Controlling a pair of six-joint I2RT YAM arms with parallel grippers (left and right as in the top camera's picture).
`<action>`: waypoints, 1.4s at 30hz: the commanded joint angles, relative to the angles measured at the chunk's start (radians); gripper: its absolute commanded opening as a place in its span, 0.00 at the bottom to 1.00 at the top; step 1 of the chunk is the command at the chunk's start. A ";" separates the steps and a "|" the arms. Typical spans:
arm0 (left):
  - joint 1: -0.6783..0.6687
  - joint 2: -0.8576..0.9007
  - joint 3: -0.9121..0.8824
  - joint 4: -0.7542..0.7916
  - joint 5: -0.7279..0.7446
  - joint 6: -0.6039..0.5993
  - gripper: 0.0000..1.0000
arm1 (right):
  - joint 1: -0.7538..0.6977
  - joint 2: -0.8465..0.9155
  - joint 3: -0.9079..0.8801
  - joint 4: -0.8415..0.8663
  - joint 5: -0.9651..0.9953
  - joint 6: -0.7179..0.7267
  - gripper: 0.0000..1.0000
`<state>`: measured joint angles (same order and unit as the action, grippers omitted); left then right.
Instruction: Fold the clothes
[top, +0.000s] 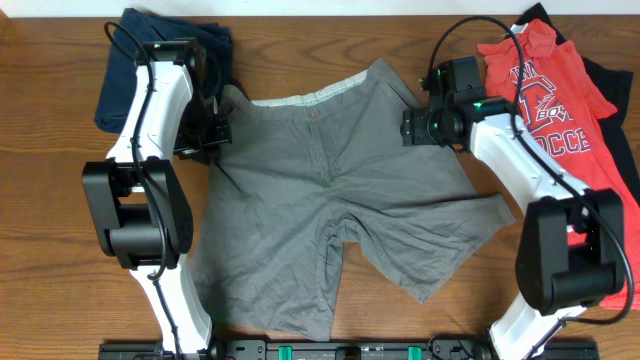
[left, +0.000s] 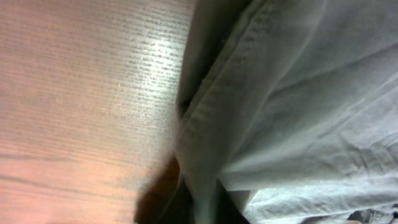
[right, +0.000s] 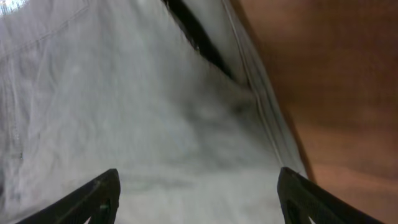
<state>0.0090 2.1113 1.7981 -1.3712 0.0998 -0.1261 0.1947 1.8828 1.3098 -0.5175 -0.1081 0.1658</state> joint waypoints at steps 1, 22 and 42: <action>-0.004 -0.006 0.021 -0.024 -0.023 -0.003 0.47 | -0.006 0.037 0.006 0.046 -0.023 -0.035 0.78; -0.004 -0.330 0.085 0.087 -0.026 0.062 0.82 | 0.122 0.121 0.005 -0.102 -0.078 -0.106 0.75; -0.008 -0.378 0.063 0.179 -0.026 0.133 0.88 | 0.103 0.361 0.005 0.143 0.190 -0.095 0.71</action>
<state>0.0044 1.7145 1.8725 -1.1984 0.0895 -0.0093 0.3191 2.1025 1.3571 -0.3935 0.0242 0.0673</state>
